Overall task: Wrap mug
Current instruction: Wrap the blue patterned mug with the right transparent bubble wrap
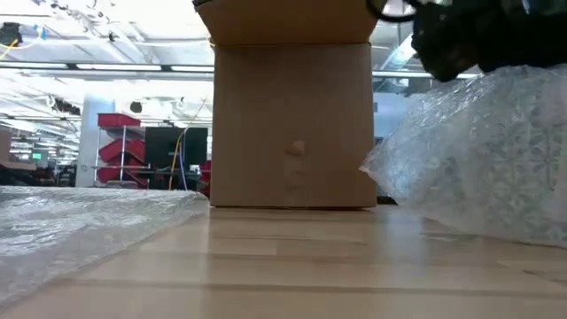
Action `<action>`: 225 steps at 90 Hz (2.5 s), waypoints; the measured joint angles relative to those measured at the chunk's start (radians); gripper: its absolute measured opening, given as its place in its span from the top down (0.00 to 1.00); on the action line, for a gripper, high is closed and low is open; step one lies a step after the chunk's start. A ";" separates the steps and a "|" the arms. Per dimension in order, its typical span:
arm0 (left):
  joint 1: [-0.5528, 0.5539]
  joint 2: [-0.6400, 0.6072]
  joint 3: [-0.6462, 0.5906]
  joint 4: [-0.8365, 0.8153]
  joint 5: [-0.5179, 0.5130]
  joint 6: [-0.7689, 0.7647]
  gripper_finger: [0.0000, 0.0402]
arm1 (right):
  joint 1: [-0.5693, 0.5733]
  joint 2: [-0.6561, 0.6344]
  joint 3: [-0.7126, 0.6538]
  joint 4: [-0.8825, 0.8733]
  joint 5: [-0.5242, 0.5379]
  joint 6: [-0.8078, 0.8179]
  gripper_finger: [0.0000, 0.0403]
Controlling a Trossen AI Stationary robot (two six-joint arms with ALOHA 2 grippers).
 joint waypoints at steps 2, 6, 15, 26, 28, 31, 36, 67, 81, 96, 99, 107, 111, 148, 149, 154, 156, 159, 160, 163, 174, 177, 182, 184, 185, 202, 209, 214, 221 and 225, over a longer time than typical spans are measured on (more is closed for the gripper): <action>0.000 -0.004 0.005 0.002 -0.005 0.004 1.00 | -0.002 -0.003 0.010 -0.015 0.001 -0.006 1.00; 0.000 -0.016 0.013 0.002 -0.015 0.008 1.00 | -0.008 -0.012 0.031 -0.050 0.008 -0.011 1.00; 0.000 -0.035 0.029 0.000 -0.038 0.010 1.00 | -0.016 -0.054 0.086 -0.121 0.020 -0.014 1.00; 0.000 -0.033 0.059 -0.007 -0.041 0.030 1.00 | -0.015 -0.100 0.141 -0.185 0.020 -0.011 1.00; 0.000 -0.033 0.062 -0.006 -0.042 0.034 1.00 | -0.014 -0.108 0.149 -0.187 0.020 -0.008 1.00; 0.000 -0.033 0.065 -0.005 -0.042 0.036 1.00 | -0.014 -0.119 0.159 -0.185 0.019 0.003 1.00; 0.000 -0.034 0.067 -0.003 -0.042 0.037 1.00 | -0.009 -0.137 0.170 -0.170 0.019 0.024 1.00; -0.018 -0.033 0.069 -0.003 -0.042 0.005 1.00 | 0.009 -0.031 0.042 -0.095 0.036 0.090 1.00; -0.035 -0.033 0.119 -0.004 -0.042 0.006 1.00 | -0.010 0.024 -0.032 0.041 0.009 0.059 1.00; -0.044 -0.033 0.191 -0.008 -0.042 0.042 1.00 | -0.026 0.020 -0.007 0.011 -0.034 0.039 1.00; -0.045 -0.033 0.203 -0.011 -0.042 0.049 1.00 | -0.029 0.012 0.003 -0.006 -0.031 0.039 1.00; -0.044 -0.033 0.235 -0.020 -0.045 0.062 1.00 | -0.035 -0.027 0.024 -0.052 -0.029 0.023 1.00; -0.044 -0.033 0.238 -0.020 -0.048 0.065 1.00 | -0.039 -0.052 0.037 -0.062 -0.027 0.015 1.00; -0.047 -0.032 0.238 -0.033 -0.052 0.060 1.00 | -0.046 -0.272 0.044 -0.143 -0.032 0.075 1.00; -0.047 -0.032 0.238 -0.033 -0.052 0.060 1.00 | -0.046 -0.280 0.044 -0.141 -0.032 0.080 1.00; -0.047 -0.032 0.238 -0.033 -0.052 0.058 1.00 | -0.045 -0.314 0.049 -0.130 -0.032 0.100 1.00; -0.047 -0.032 0.238 -0.033 -0.052 0.057 1.00 | -0.043 -0.325 0.052 -0.118 -0.031 0.103 1.00; -0.047 -0.032 0.238 -0.033 -0.052 0.054 1.00 | -0.039 -0.340 0.055 -0.089 -0.029 0.107 1.00; -0.047 -0.032 0.238 -0.033 -0.052 0.054 1.00 | -0.037 -0.344 0.055 -0.077 -0.028 0.107 1.00; -0.047 -0.032 0.238 -0.033 -0.052 0.053 1.00 | -0.032 -0.354 0.057 -0.033 -0.023 0.107 1.00; -0.047 -0.032 0.238 -0.031 -0.052 0.053 1.00 | -0.009 -0.342 0.061 0.100 0.002 0.082 1.00; -0.047 -0.032 0.238 -0.032 -0.052 0.054 1.00 | -0.005 -0.323 0.061 0.103 0.005 0.076 1.00; -0.047 -0.032 0.238 -0.031 -0.051 0.054 1.00 | -0.003 -0.284 0.060 0.081 0.009 0.072 1.00; -0.047 -0.032 0.238 -0.031 -0.052 0.054 1.00 | -0.003 -0.270 0.059 0.071 0.009 0.072 1.00; -0.047 -0.032 0.238 -0.031 -0.052 0.054 1.00 | -0.003 -0.262 0.059 0.065 0.009 0.071 1.00; -0.047 -0.032 0.238 -0.031 -0.051 0.056 1.00 | -0.009 -0.157 0.059 0.011 0.010 0.046 1.00; -0.047 -0.032 0.238 -0.031 -0.051 0.056 1.00 | -0.017 -0.123 0.051 -0.007 -0.002 0.038 1.00; -0.047 -0.032 0.238 -0.032 -0.050 0.056 1.00 | -0.024 -0.108 0.040 -0.010 -0.015 0.034 1.00; -0.047 -0.032 0.238 -0.031 -0.050 0.054 1.00 | -0.029 -0.087 0.034 -0.022 -0.021 0.023 1.00; -0.048 -0.032 0.238 -0.032 -0.050 0.051 1.00 | -0.034 -0.073 0.033 -0.028 -0.024 0.016 1.00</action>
